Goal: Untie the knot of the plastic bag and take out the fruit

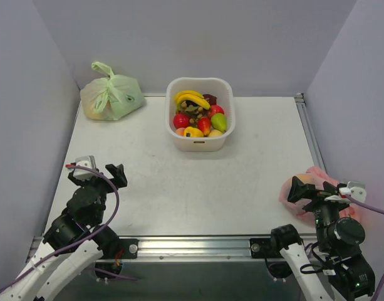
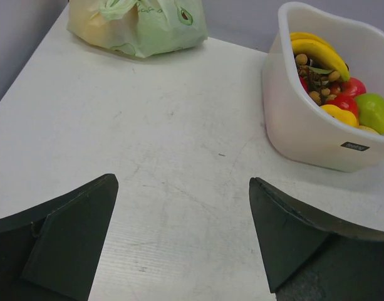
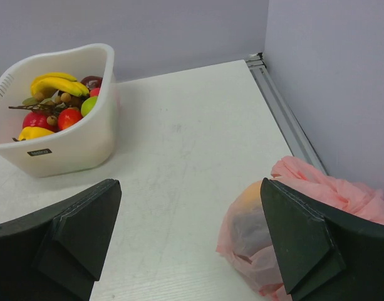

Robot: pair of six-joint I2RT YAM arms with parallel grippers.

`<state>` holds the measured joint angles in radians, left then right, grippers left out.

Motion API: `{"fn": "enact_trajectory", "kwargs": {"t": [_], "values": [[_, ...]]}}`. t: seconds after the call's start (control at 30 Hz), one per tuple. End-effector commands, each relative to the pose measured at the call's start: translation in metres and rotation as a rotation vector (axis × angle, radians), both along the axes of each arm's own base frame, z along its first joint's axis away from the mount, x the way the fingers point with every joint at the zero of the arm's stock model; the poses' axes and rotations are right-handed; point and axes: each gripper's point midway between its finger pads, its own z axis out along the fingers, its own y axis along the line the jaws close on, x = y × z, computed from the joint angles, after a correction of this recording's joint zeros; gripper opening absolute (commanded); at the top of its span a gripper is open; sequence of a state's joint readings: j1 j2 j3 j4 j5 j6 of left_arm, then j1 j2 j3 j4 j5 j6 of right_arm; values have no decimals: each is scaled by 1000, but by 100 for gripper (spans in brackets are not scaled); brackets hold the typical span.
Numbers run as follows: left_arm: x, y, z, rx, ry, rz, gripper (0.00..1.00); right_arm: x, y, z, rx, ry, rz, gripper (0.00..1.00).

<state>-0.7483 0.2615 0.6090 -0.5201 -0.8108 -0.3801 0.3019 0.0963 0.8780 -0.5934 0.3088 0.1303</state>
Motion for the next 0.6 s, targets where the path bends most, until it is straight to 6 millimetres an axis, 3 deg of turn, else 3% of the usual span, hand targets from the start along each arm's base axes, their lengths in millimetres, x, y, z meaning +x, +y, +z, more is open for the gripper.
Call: {"fn": "enact_trajectory", "kwargs": {"t": [0.0, 0.23, 0.4, 0.57], "values": [[10, -14, 7, -33, -21, -62, 98, 3, 2, 13, 24, -47, 7, 100], [21, -15, 1, -48, 7, -66, 97, 11, -3, 1, 27, 25, -50, 100], [27, -14, -3, -59, 30, -66, 97, 17, -21, -7, 20, 114, -184, 100], [32, -12, -9, -66, 60, -60, 97, 25, -35, -32, -29, 330, -340, 100]]}}
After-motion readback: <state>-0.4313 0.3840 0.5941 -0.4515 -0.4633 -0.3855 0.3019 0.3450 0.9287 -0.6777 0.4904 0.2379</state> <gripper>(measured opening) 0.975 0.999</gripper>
